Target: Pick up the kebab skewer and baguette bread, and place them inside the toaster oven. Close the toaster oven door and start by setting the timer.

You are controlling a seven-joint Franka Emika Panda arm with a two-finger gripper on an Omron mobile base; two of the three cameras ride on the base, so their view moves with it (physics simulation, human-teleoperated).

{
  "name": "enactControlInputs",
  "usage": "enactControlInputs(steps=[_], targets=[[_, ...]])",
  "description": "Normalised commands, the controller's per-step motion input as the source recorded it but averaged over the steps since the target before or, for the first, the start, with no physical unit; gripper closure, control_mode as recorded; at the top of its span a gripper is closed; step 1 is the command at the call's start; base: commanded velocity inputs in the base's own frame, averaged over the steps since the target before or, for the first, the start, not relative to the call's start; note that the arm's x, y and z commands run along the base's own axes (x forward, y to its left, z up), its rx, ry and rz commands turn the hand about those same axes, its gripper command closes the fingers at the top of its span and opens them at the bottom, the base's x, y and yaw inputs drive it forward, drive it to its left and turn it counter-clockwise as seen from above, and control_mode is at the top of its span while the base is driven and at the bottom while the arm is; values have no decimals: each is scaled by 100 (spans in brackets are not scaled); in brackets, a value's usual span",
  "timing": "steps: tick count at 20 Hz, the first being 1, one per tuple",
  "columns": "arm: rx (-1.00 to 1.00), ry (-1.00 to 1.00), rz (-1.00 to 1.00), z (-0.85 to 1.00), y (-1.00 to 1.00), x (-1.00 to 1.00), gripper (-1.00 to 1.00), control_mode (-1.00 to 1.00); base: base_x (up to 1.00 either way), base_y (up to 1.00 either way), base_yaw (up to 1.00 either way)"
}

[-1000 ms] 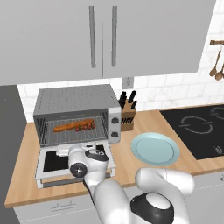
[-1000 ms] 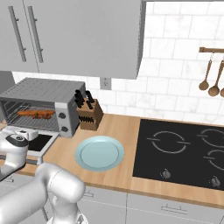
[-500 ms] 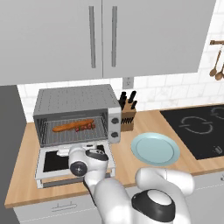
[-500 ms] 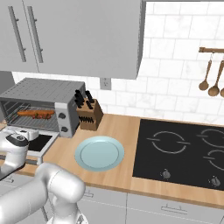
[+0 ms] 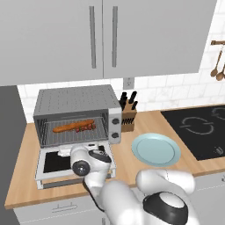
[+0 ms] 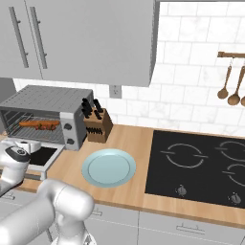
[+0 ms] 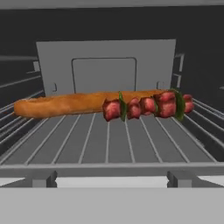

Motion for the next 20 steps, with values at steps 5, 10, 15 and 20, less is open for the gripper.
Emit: enactControlInputs(steps=[5,10,15,20], targets=[[-5,9,0,45,0,-15,-100,-100,0,0,0],[-7,12,0,5,4,-4,-100,-100,0,0,0],[-3,19,0,0,5,0,-100,-100,0,0,0],[-1,14,0,0,2,0,-100,-100,0,0,0]])
